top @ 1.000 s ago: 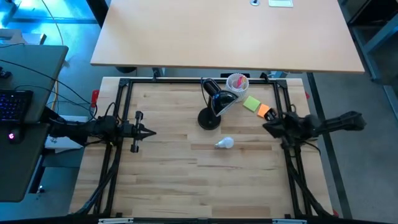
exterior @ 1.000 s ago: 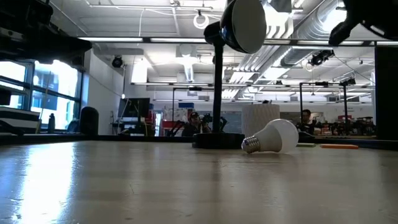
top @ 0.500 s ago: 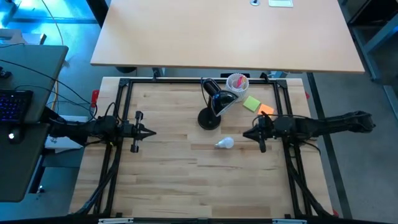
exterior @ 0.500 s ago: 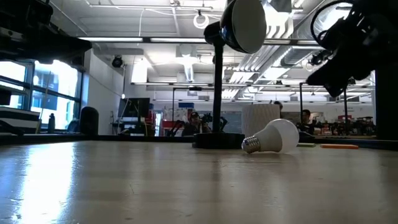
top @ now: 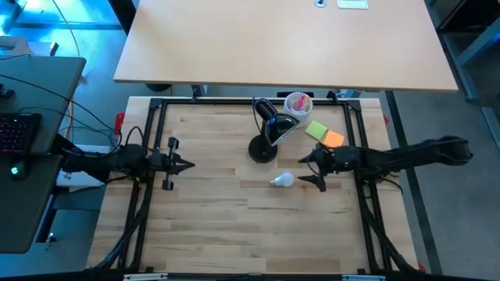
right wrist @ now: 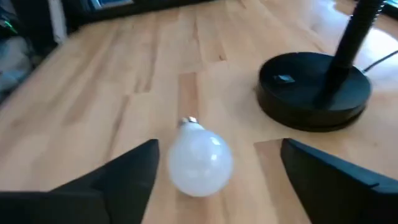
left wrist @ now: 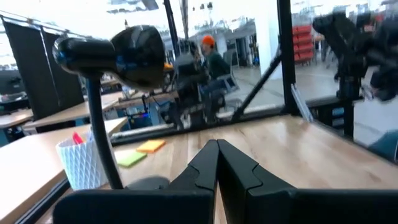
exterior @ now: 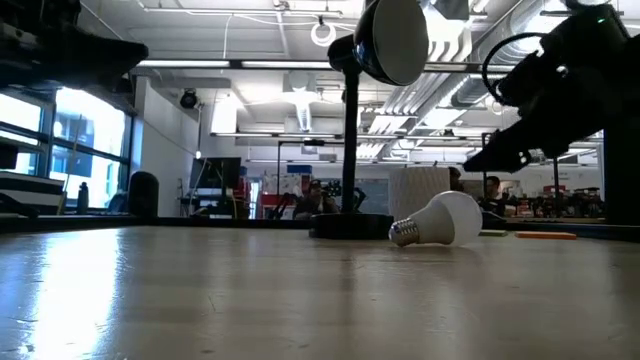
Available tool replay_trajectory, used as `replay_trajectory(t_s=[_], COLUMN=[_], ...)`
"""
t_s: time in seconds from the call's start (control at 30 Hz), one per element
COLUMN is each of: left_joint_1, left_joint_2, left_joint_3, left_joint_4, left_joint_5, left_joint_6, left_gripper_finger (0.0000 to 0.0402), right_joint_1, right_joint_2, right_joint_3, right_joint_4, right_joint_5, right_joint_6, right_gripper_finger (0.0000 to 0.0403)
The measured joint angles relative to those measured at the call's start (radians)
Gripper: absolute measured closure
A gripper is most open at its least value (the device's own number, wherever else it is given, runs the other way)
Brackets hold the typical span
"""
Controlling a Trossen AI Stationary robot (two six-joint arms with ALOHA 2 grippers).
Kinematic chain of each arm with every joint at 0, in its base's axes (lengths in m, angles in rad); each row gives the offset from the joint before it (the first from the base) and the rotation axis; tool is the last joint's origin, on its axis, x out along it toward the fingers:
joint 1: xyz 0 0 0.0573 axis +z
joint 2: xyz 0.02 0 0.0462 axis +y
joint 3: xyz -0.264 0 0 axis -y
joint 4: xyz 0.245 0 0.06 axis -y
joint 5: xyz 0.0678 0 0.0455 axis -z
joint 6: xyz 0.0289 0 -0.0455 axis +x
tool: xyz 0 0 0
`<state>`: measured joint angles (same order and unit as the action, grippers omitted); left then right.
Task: Screw lightbulb
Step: Insert the lightbulb into the desk lamp
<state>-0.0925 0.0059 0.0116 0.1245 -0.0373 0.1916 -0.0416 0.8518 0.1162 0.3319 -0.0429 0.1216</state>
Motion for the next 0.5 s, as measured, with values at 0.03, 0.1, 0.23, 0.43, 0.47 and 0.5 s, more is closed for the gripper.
replay_trajectory(t_s=[0.03, 0.1, 0.23, 0.43, 0.47, 0.5], left_joint_1=[0.000, 0.000, 0.000, 0.000, 0.000, 0.000], left_joint_2=[0.000, 0.000, 0.000, 0.000, 0.000, 0.000], left_joint_3=[0.000, 0.000, 0.000, 0.000, 0.000, 0.000], left_joint_4=[0.009, 0.010, 0.011, 0.016, 0.016, 0.016], left_joint_5=[0.000, 0.000, 0.000, 0.000, 0.000, 0.000], left_joint_6=[-0.005, -0.004, -0.005, -0.007, -0.007, -0.007], left_gripper_finger=[0.0400, 0.0400, 0.0400, 0.0400, 0.0400, 0.0400], right_joint_1=[-0.011, -0.032, -0.066, -0.072, -0.072, -0.072], right_joint_2=[0.025, 0.085, 0.209, 0.396, 0.428, 0.458], right_joint_3=[0.000, 0.000, 0.000, 0.000, 0.000, 0.000], right_joint_4=[0.018, 0.065, 0.192, 0.357, 0.382, 0.405], right_joint_5=[0.000, -0.006, -0.128, -0.200, -0.200, -0.200], right_joint_6=[-0.018, -0.028, -0.077, -0.170, -0.180, -0.184], right_gripper_finger=[0.0052, 0.0036, 0.0023, 0.0022, 0.0022, 0.0022])
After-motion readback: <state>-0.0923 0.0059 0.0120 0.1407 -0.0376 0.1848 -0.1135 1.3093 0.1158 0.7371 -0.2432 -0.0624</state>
